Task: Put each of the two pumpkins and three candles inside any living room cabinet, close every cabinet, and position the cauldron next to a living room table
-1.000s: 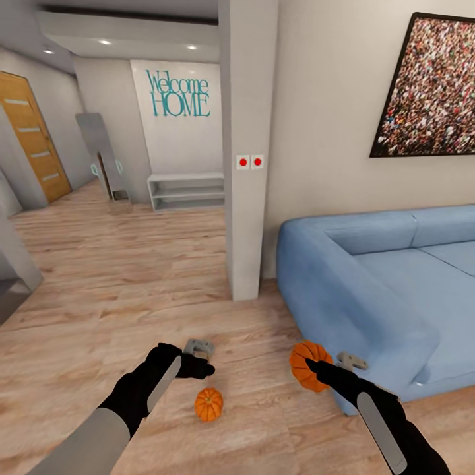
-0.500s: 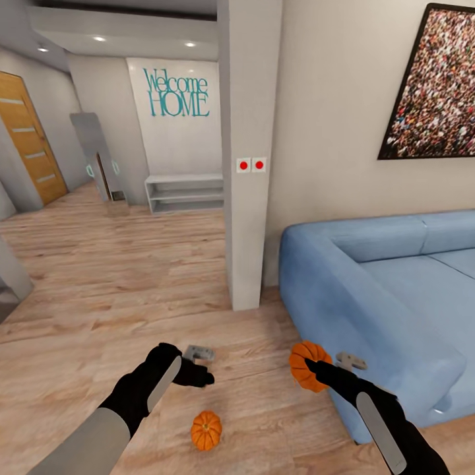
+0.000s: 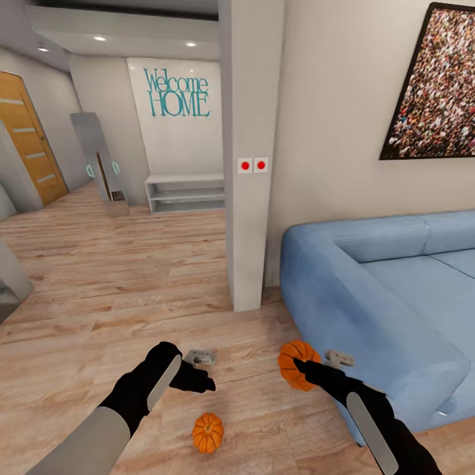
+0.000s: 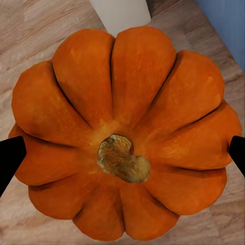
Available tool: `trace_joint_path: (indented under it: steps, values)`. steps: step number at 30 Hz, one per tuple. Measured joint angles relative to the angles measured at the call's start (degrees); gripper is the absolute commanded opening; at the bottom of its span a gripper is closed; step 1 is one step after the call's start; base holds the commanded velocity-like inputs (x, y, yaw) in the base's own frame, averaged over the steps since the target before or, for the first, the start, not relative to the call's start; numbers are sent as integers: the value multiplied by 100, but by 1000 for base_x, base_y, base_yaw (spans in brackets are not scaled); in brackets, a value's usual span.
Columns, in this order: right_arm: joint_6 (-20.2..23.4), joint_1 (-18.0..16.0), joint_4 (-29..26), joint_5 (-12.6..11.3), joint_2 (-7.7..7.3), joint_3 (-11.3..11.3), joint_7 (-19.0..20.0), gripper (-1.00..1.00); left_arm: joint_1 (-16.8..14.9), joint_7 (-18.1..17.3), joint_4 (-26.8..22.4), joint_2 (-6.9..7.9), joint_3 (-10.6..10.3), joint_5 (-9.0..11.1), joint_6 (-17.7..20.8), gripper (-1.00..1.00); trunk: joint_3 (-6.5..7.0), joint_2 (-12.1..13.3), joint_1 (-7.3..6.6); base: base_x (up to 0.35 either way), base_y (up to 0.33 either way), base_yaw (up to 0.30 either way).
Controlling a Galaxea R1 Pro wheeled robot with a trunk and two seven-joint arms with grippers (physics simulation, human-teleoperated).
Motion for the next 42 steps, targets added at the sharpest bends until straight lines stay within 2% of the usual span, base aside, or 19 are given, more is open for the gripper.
trace_joint_path:
  steps: [22,35,42]
  values:
    - [2,0,12,9,9,23,-5,-100,-4,5,18,8,-7,-20,-16,100,0,0,-1,69,112,0]
    - [-2,0,22,11,9,17,-8,-100,-4,64,18,2,42,-27,-44,100,0,0,0,10,14,0]
    - [-5,0,39,0,8,9,-13,-100,4,96,22,-66,62,-51,-200,100,0,0,0,0,0,0]
